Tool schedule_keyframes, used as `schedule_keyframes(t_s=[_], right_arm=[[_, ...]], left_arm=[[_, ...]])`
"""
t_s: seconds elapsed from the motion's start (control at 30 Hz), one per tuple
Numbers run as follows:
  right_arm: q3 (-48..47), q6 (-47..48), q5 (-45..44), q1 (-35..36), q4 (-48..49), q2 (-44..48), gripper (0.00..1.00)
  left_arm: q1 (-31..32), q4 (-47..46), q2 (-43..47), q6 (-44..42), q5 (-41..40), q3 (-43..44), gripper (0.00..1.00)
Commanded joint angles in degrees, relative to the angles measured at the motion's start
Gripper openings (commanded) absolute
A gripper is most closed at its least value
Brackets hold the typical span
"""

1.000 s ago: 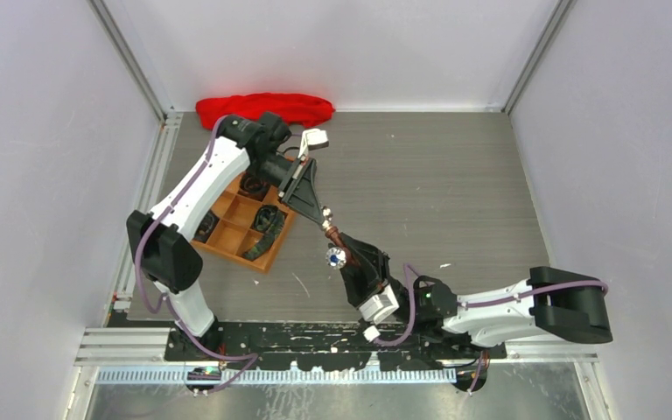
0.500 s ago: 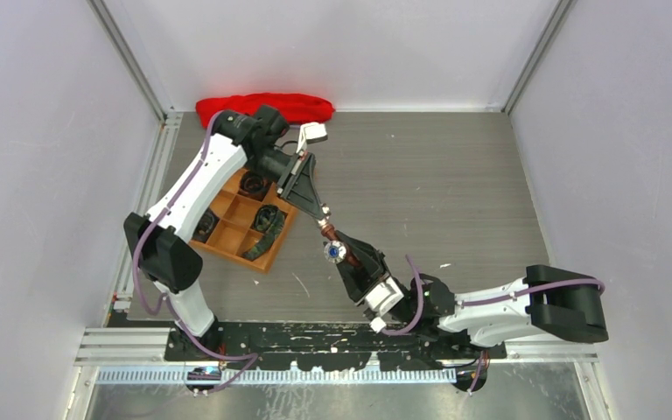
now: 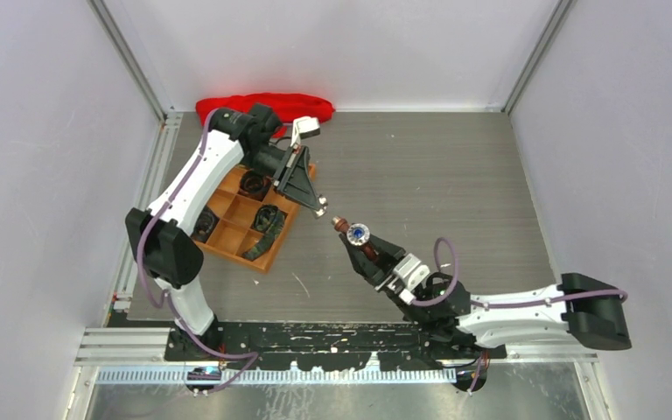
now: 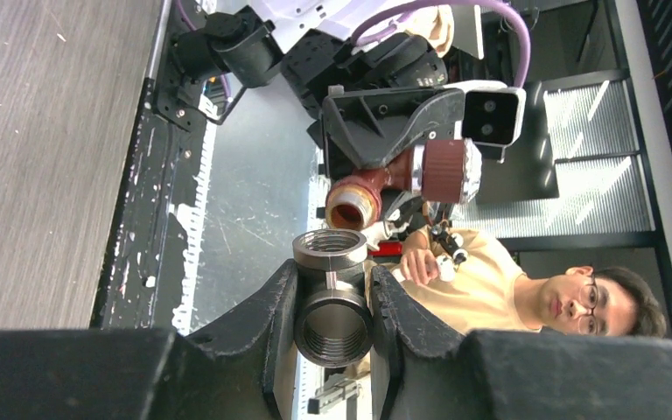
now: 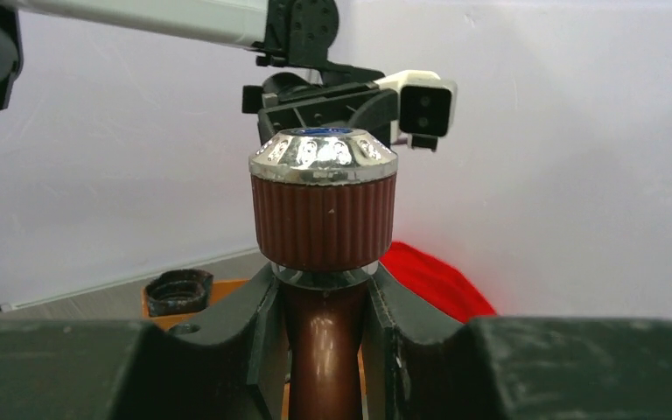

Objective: Install the water faucets

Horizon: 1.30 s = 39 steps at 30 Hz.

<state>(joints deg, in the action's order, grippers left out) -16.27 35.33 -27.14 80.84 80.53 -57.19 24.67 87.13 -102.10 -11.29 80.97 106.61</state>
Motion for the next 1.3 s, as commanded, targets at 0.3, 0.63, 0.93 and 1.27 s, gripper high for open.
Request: schedule_keyframes(t_s=[0.3,0.63,0.93,1.27], right_arm=[[-12.51,-32.63,-26.11,-10.48,-62.87,19.73,0.00],[-17.98,-34.98,-25.02,-19.18,-73.70,16.52,0.00],[-19.04,-33.71,-26.54,-19.42,-69.75,12.32,0.00],[-15.20,-30.81,-25.96,-19.58,-64.59,14.96,0.00]], left_arm=[[-1.37,14.78,-8.55,-15.33,16.11,-2.60,0.00],[-1.20,14.82,-24.08,-4.75,11.78,19.27,0.00],[2.06,-16.04,-20.57,28.27,-27.10,9.21,0.00],[4.78,-33.89,-13.14,40.23,-42.10,1.39,0.00]])
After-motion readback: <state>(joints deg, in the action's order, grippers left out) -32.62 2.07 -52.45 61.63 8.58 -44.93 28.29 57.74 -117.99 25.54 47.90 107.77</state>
